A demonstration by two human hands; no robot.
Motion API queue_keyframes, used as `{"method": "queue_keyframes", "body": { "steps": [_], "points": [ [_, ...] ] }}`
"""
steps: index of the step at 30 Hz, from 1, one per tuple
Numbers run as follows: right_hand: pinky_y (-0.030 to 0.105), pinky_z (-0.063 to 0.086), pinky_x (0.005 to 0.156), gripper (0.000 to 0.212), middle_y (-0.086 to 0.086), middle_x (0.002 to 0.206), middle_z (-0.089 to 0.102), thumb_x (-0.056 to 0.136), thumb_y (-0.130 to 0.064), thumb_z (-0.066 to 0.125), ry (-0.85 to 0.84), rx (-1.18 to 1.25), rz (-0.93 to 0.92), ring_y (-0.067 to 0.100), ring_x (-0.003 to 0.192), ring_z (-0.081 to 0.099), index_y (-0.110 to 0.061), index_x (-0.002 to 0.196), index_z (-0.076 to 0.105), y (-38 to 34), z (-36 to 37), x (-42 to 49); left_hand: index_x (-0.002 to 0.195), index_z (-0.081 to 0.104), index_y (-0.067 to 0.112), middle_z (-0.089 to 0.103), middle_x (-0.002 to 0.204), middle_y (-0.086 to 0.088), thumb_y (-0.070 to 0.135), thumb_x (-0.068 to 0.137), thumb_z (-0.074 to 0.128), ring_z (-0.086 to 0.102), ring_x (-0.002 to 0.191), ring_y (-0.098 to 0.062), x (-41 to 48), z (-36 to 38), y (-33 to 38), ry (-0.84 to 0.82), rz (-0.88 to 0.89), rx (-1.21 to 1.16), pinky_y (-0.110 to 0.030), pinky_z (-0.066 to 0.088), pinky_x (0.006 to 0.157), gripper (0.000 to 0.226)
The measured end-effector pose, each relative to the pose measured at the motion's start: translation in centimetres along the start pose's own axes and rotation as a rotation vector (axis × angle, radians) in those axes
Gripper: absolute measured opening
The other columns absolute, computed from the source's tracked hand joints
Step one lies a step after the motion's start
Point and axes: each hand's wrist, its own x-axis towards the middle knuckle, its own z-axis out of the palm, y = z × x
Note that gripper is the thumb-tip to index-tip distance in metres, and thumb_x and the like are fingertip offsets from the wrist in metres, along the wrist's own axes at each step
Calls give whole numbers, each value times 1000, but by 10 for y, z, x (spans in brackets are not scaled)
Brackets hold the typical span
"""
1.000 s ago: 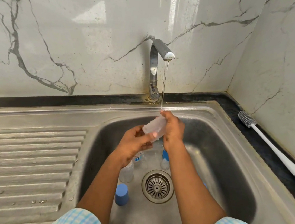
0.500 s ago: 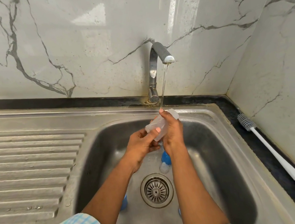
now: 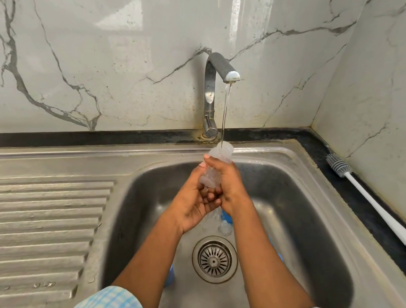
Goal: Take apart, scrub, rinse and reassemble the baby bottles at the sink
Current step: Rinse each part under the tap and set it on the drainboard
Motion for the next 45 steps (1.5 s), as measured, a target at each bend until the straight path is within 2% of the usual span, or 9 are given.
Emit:
{"method": "queue_keyframes", "body": {
  "steps": [4, 11, 14, 18, 22, 27, 31, 39, 45],
  "points": [
    [33, 56, 66, 53, 14, 96, 70, 73, -38, 75, -6, -19, 85, 25, 82, 68, -9, 115, 64, -4, -6, -1, 99, 69, 0, 68, 73, -7, 35, 89, 70, 65, 72, -19, 9, 2, -8, 59, 122, 81, -30, 60, 68, 36],
    [46, 53, 94, 27, 0, 89, 77, 80, -36, 74, -16, -231, 260, 22, 97, 69, -19, 101, 72, 6, 2, -6, 97, 71, 27, 72, 79, 10, 25, 78, 76, 68, 74, -4, 14, -18, -13, 372, 604, 1022, -23, 53, 67, 20],
    [46, 55, 93, 35, 5, 97, 77, 83, -42, 72, -7, -240, 233, 24, 98, 70, -17, 107, 70, 4, 0, -4, 84, 69, 24, 70, 71, 8, 30, 81, 74, 66, 66, -5, 6, -15, -5, 274, 474, 869, -17, 51, 58, 8],
    [40, 58, 81, 43, 13, 109, 71, 86, -45, 69, 54, -107, 122, 29, 101, 69, -15, 117, 63, -7, -7, -3, 100, 68, 0, 60, 68, -10, 48, 92, 56, 55, 58, -16, -5, -15, 6, 34, -50, 250, -31, 56, 62, 50],
    [34, 56, 68, 41, 18, 107, 71, 86, -36, 70, -1, -32, 132, 29, 91, 68, -8, 115, 64, -8, -5, -12, 99, 69, -3, 55, 65, -8, 57, 92, 54, 53, 58, -15, -6, -15, 5, -21, -183, -103, -29, 59, 63, 62],
    [37, 58, 73, 31, 13, 95, 71, 81, -27, 72, 8, -76, 130, 26, 87, 69, -10, 106, 65, -6, -3, -15, 111, 68, 5, 72, 96, -12, 29, 88, 72, 69, 93, -27, 4, -11, -8, 53, 140, 258, -39, 60, 83, 34],
    [31, 56, 74, 29, 2, 98, 72, 86, -30, 71, 29, -331, 81, 15, 86, 67, -17, 111, 64, -9, -3, -19, 116, 66, 25, 74, 92, 6, 16, 79, 79, 71, 86, -10, 8, -21, -11, 159, 389, 754, -30, 58, 76, 40],
    [24, 47, 64, 30, 6, 106, 68, 83, -21, 75, -4, -598, 41, 16, 92, 65, -15, 110, 62, -9, -3, -31, 107, 60, 21, 64, 89, 11, 36, 75, 82, 60, 78, -2, -1, -25, -9, 234, 286, 1068, -18, 40, 58, 42],
    [26, 46, 56, 60, 12, 87, 76, 88, -61, 61, 24, -897, 410, 18, 67, 68, -5, 109, 64, -15, -16, -55, 124, 60, 23, 63, 107, 5, 31, 74, 82, 61, 93, -12, -7, -35, -9, 239, 285, 1173, -24, 47, 74, 55]
  ]
}}
